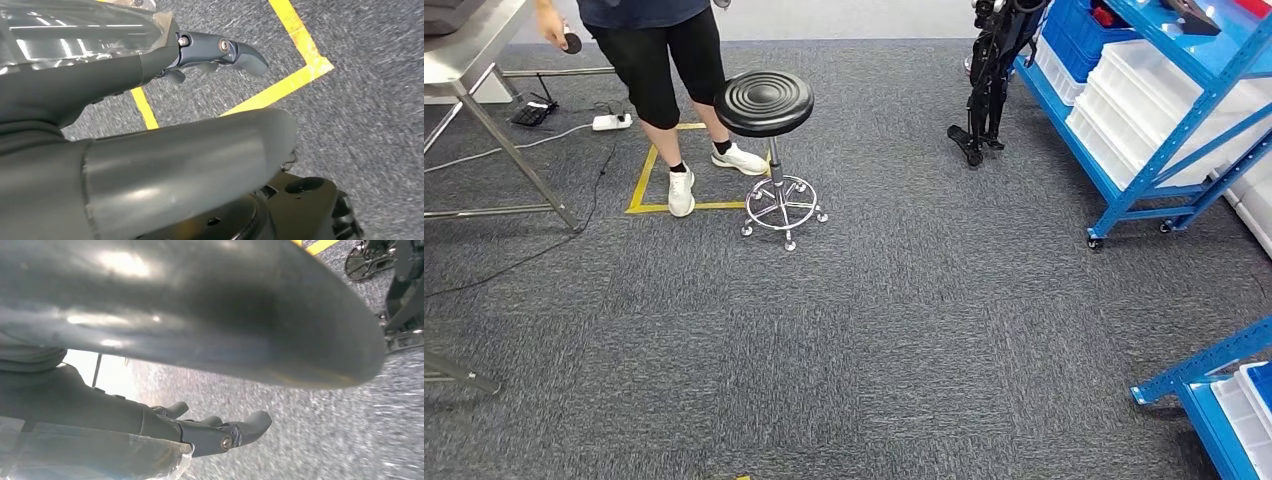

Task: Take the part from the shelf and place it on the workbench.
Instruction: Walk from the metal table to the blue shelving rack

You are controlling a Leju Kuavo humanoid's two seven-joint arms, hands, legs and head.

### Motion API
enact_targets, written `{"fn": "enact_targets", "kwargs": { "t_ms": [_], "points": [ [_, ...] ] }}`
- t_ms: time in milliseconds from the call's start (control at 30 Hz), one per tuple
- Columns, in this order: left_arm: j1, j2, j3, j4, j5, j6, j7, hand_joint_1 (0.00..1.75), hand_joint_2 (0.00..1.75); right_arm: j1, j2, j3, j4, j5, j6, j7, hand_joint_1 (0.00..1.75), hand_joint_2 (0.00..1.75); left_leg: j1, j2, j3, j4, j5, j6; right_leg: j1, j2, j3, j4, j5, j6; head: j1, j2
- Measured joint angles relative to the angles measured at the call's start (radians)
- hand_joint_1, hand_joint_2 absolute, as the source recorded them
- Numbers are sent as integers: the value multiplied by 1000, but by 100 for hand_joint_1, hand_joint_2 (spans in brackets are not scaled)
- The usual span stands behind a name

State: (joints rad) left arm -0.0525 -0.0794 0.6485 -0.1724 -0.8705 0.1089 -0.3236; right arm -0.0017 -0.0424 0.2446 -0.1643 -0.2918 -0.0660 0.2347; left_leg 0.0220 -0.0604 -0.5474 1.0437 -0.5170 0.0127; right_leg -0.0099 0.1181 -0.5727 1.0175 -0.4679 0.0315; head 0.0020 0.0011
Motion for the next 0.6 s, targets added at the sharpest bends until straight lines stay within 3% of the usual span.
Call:
{"fn": "enact_targets", "kwargs": {
  "t_ms": [33, 100, 167, 233, 267, 300, 333, 400, 467, 533, 567, 600],
  "points": [
    [-2, 0, -1, 0, 0, 0, 0, 0, 0, 2, 0, -1, 0, 0, 0, 0, 0, 0, -2, 12, 1, -3, 3, 9, -2, 7, -4, -2, 2, 8, 0, 0],
    [-4, 0, -3, -1, 0, 0, 0, 0, 0, 6, 0, -4, 1, 0, 0, 1, 0, 0, -3, 34, 6, -13, 11, 26, -3, -22, -20, 22, -10, 15, 2, 0],
    [-2, 2, -4, -1, 0, 0, -1, 0, 0, 3, 2, -5, 1, 0, 0, 1, 0, 0, -5, 61, 8, -19, 14, 38, -3, -79, -70, 122, -57, 9, 5, 0],
    [2, 4, -4, -1, 0, 0, -1, 0, 0, 0, 4, -5, 1, 1, 0, 1, 0, 0, -8, 90, 7, -20, 12, 41, -4, -102, -135, 250, -106, 7, 7, 0],
    [3, 4, -4, -1, 0, 1, -1, 0, 0, 0, 4, -5, 1, 2, 0, 1, 0, 0, -9, 104, 7, -19, 11, 41, -7, -106, -150, 280, -112, 12, 7, 0],
    [3, 5, -4, -1, 1, 1, -2, 0, 0, 1, 5, -5, 1, 3, 0, 2, 0, 0, -9, 116, 8, -19, 9, 40, -9, -109, -145, 271, -104, 20, 7, 0],
    [3, 5, -4, -1, 1, 1, -2, 0, 0, 2, 5, -5, 1, 3, 0, 2, 0, 0, -9, 126, 11, -19, 7, 37, -12, -117, -120, 223, -83, 29, 8, 0],
    [4, 4, -4, -1, 1, 2, -3, 0, 0, 1, 4, -5, 1, 5, 0, 3, 0, 0, -12, 146, 19, -19, -1, 27, -12, -162, -44, 83, -33, 41, 8, 0],
    [5, 5, -5, -1, 1, 2, -4, 0, 0, -1, 5, -5, 1, 7, 0, 3, 0, 0, -16, 164, 28, -18, -11, 14, -6, -191, -4, 10, -8, 33, 6, 0],
    [4, 4, -5, -1, 2, 2, -5, 0, 0, -1, 5, -5, 1, 9, 0, 3, 0, 0, -15, 184, 38, -23, -16, 2, 0, -174, -5, 6, -5, 16, 4, 0],
    [2, 4, -5, -1, 2, 3, -5, 0, 0, 0, 4, -5, 2, 9, 0, 4, 0, 0, -11, 181, 42, -22, -21, -4, -4, -162, -4, 3, -4, 9, 3, 0],
    [1, 3, -5, -1, 2, 3, -5, 0, 0, -1, 3, -5, 2, 10, 0, 4, 0, 0, -8, 164, 40, -7, -34, -9, -8, -150, -3, 1, -2, 1, 0, 0]
  ]
}}
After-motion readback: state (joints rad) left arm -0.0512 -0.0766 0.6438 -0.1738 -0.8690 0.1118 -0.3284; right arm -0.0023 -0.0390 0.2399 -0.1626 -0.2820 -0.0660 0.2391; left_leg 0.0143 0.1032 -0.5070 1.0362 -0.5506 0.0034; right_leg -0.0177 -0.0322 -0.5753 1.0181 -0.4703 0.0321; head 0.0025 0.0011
